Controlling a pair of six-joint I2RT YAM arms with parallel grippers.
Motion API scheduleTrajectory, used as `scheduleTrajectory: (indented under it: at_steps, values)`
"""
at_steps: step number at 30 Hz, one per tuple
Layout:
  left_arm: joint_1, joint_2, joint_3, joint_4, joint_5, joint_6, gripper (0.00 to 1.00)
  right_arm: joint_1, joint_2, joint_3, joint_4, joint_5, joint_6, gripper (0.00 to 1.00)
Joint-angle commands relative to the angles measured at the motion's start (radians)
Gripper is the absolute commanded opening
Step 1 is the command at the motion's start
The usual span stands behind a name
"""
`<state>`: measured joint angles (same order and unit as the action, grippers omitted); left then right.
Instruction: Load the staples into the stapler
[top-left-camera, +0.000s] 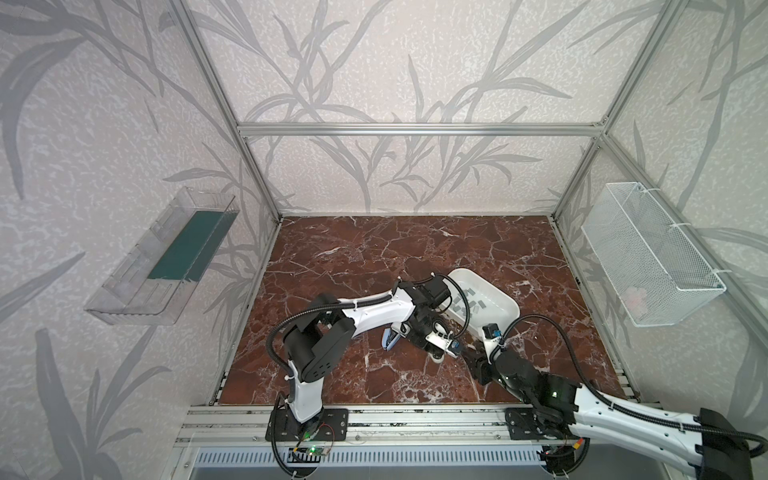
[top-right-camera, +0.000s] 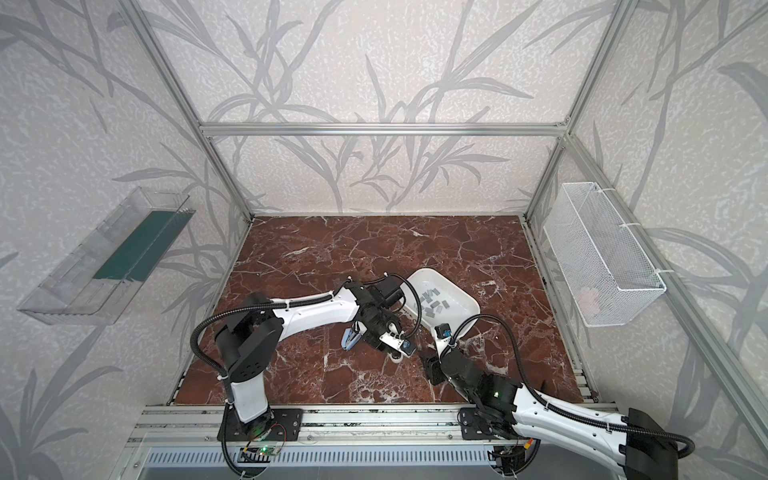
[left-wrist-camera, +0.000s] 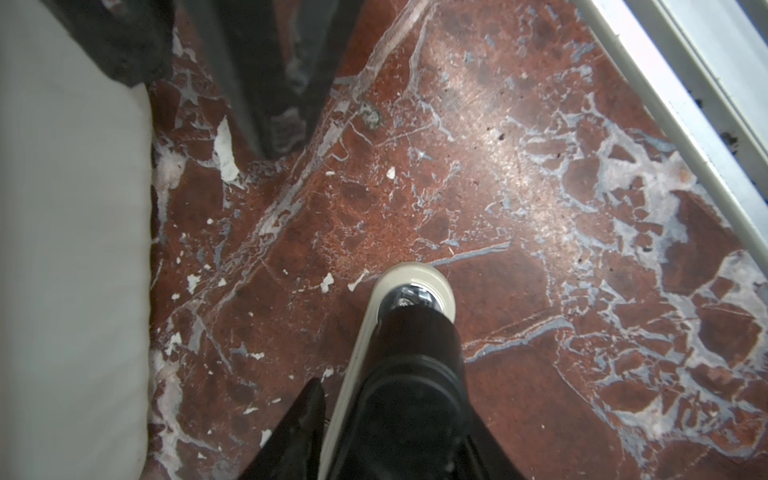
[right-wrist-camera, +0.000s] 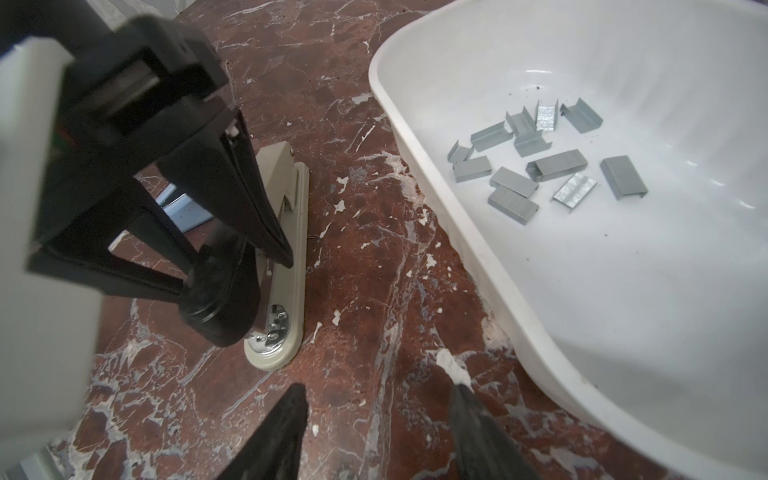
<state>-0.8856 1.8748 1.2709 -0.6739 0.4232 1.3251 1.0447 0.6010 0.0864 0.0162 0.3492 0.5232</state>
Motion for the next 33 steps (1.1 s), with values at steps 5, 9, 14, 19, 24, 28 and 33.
scheduleTrajectory:
  at_steps: [5, 9, 14, 19, 24, 28, 33]
  values:
    - [0.026, -0.038, -0.07, 0.04, 0.102, 0.036, 0.45, -0.007, -0.014, -0.002, -0.013, -0.007, -0.005, 0.57]
    - [0.03, -0.027, -0.06, 0.03, 0.117, 0.044, 0.4, -0.009, -0.018, -0.001, -0.012, -0.007, -0.008, 0.57]
    - [0.031, -0.035, -0.034, -0.006, 0.147, 0.045, 0.27, -0.01, -0.018, -0.001, -0.012, -0.007, -0.011, 0.57]
    - [0.036, -0.032, 0.007, -0.069, 0.178, 0.049, 0.11, -0.01, -0.029, -0.026, 0.061, -0.065, -0.057, 0.57]
    - [0.052, -0.06, 0.021, -0.098, 0.228, 0.056, 0.0, -0.011, -0.098, -0.044, 0.132, -0.199, -0.179, 0.56]
    - [0.069, -0.118, 0.021, -0.098, 0.292, 0.056, 0.0, -0.01, -0.184, -0.058, 0.173, -0.299, -0.261, 0.51]
    - [0.071, -0.167, 0.017, -0.097, 0.329, 0.06, 0.0, -0.01, -0.269, -0.08, 0.205, -0.381, -0.312, 0.44]
